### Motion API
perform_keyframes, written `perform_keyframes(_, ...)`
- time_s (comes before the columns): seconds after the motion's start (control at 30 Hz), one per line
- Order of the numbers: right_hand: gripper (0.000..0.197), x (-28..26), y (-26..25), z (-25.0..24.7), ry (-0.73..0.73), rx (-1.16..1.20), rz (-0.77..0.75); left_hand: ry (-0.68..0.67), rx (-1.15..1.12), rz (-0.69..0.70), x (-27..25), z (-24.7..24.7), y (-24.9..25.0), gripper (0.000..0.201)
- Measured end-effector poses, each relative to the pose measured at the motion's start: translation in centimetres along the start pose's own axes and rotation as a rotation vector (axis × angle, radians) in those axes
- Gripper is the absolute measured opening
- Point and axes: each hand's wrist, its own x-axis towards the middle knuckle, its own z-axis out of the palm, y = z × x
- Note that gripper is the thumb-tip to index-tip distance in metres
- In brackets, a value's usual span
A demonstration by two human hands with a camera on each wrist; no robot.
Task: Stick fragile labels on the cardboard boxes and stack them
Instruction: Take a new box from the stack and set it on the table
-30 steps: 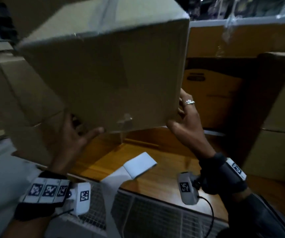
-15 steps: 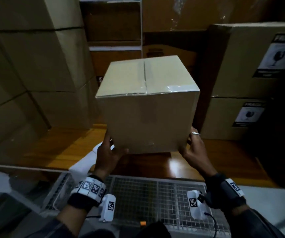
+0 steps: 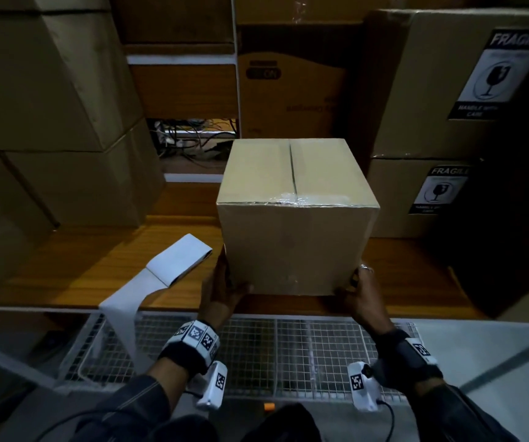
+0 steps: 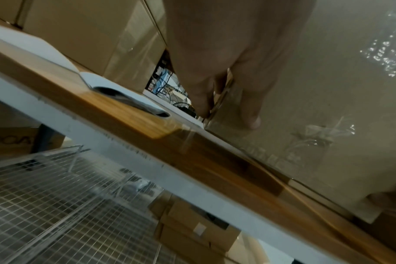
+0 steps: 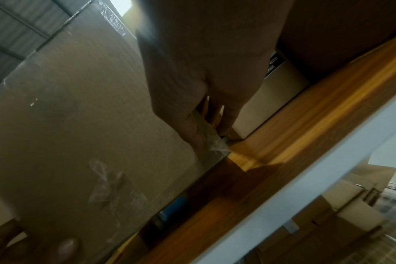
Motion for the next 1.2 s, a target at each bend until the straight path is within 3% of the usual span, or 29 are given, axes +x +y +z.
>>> perform_keyframes(0.53,0.055,0.9,2.6,1.6,0.019,-0.014,-0.025,0.022,0.069,0.002,0.8,1.1,-2.2,0.101)
perform_keyframes(0.77,0.070,0.7,2.6,1.8,0.019,0.045,-0.054,-0.054,-0.045,0.110,0.1,-0.5,-1.5,0.101)
perform_keyframes(0.87,0.079,-0.2,3.7,2.0,0.119,0.015,0.028,-0.027,0.077,0.144,-0.3,-2.4,-2.0,0.106)
perform_keyframes(1.03,0.049,-4.8,3.0,3.2,0.318,-0.107,0.007,0.127,0.180,0.146,-2.2,-7.3,-3.4,0.080)
perform_keyframes(1.1,0.016,-6.6,3.1,4.1,0.288,-0.174,-0.069,0.198,0.239,0.185,-2.9,-9.7,-4.7,0.070)
perform_keyframes(1.2,0.023,-8.7,3.8,6.3,0.140,-0.246,-0.156,0.280,0.319,0.202,-3.9,-12.9,-6.5,0.052)
